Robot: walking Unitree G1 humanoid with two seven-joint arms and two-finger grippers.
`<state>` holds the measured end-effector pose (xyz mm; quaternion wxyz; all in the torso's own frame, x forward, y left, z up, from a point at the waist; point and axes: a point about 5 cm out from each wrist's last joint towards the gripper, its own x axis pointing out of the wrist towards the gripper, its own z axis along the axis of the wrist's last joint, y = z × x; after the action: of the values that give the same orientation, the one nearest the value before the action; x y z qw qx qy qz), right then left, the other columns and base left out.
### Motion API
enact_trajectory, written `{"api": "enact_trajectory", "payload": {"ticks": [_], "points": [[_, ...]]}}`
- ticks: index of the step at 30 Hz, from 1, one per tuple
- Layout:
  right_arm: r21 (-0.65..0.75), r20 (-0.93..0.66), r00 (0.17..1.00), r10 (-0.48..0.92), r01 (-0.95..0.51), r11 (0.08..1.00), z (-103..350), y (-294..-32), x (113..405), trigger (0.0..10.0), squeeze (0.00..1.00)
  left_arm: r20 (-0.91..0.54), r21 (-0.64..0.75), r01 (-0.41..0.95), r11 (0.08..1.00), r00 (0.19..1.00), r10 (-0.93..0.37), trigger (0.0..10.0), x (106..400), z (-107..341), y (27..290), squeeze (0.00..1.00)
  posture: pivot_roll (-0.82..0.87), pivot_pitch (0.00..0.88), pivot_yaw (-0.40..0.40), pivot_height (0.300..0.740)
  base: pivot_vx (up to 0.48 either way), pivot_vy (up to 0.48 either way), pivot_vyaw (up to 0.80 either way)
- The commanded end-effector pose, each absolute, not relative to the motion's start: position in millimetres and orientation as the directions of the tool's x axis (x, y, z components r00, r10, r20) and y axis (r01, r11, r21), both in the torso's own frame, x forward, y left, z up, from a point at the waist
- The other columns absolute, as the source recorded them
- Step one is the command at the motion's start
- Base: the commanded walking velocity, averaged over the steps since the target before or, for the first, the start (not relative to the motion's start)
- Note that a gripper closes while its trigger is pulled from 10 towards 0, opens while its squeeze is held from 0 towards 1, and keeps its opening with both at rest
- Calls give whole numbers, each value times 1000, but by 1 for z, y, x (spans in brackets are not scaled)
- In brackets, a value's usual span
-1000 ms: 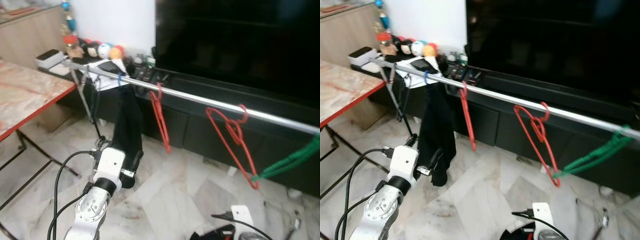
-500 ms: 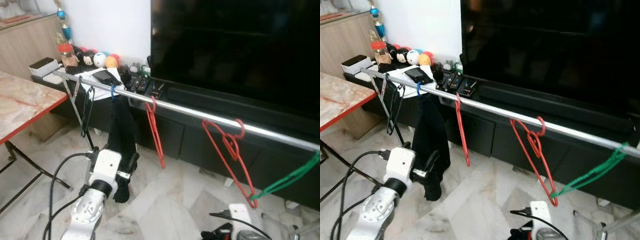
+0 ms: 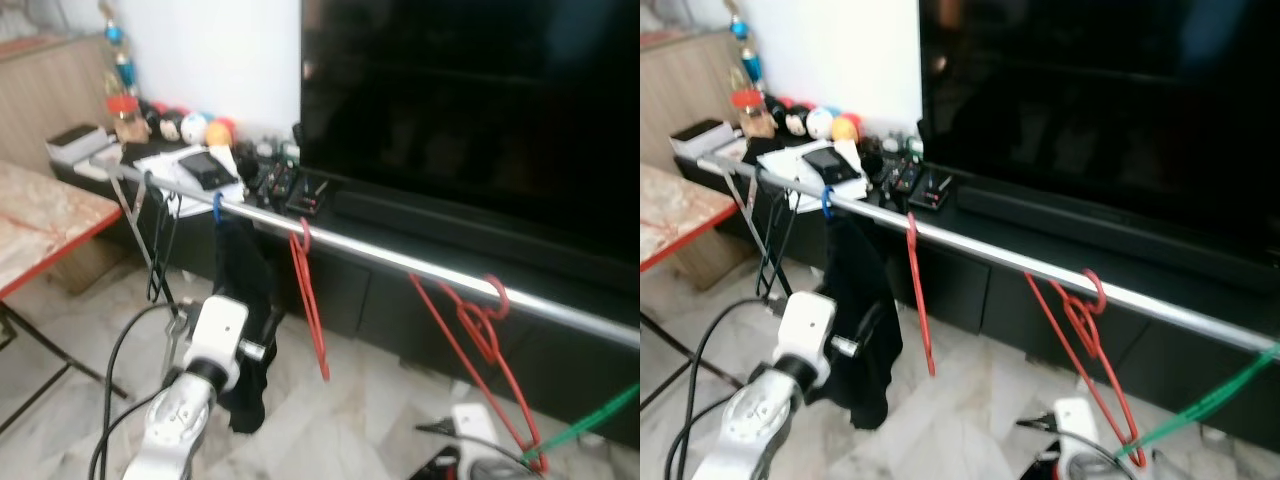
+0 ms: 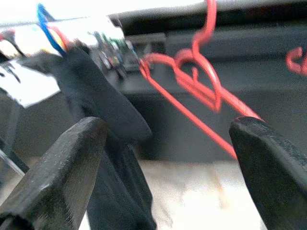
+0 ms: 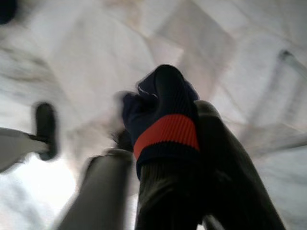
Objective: Hang hanger
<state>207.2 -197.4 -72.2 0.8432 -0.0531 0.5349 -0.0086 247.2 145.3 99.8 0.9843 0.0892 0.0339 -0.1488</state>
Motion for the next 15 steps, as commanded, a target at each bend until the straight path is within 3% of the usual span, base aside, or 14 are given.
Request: {"api": "enact_trajectory", "payload": {"ticks": [1,8,15], "points": [[-130,-901,422,-104,-35,991,-72,-210,204,10000,0,-92,100,351,931,935,-343,10000,248,104,135,0,32,0,-47,740,0,0,0],[-132,-901,422,-97,-54,990,-71,-210,205,10000,0,-141,-30,409,912,902,-408,10000,252,104,132,0,38,0,-48,740,0,0,0],[-133,-900,426,-89,-73,988,-70,-208,208,10000,0,-200,-123,387,914,892,-405,10000,287,107,132,0,40,0,-48,740,0,0,0]]}}
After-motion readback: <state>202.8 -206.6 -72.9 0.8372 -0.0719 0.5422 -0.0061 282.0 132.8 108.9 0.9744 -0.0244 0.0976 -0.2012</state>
